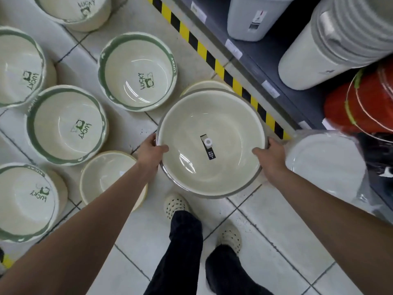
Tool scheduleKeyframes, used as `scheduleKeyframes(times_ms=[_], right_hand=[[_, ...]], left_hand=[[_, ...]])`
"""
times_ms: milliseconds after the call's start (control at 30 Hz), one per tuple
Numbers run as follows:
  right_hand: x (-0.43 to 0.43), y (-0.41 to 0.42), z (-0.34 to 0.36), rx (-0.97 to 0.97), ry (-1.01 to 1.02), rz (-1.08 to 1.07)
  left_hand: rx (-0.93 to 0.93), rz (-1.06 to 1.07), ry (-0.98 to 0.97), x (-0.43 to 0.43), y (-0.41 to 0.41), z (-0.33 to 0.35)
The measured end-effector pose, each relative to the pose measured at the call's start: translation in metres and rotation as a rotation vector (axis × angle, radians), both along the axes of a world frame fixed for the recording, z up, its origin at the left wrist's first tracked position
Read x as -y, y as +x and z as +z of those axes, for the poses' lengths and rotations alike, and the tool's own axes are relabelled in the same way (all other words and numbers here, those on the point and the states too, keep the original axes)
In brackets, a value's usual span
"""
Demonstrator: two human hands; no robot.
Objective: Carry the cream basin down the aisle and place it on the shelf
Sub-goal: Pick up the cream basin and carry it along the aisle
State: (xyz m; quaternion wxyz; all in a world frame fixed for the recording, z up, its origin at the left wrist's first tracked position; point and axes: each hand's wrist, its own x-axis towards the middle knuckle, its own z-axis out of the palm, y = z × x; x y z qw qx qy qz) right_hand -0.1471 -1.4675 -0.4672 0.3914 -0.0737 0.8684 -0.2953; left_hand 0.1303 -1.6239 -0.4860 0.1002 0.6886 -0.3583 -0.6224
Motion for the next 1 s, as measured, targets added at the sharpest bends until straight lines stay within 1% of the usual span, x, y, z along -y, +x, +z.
scheduleKeyframes(times_ms=[167,333,433,800,1000], right_hand=[[0.035,-0.025,-0.030,-0.004,0.029,-0.009],[0.066,-0.053,-0.061,-0.040,0.079,0.157],[0.081,-0.067,-0.087,-0.079,0.103,0.196],[0.110,-0.106,-0.171,-0.134,0.070,0.358],[0.121,-0.114,-0.198,-0.104,0.060,0.306]], left_hand=[[0.068,-0.094,-0.018,0.030,-0.020,-0.027],[0.120,-0.110,-0.060,0.046,-0.039,-0.050],[0.137,-0.116,-0.086,0.051,-0.049,-0.075],[0.187,-0.025,-0.116,0.056,-0.075,-0.160],[0.161,-0.059,-0.174,0.066,-0.083,-0.185]])
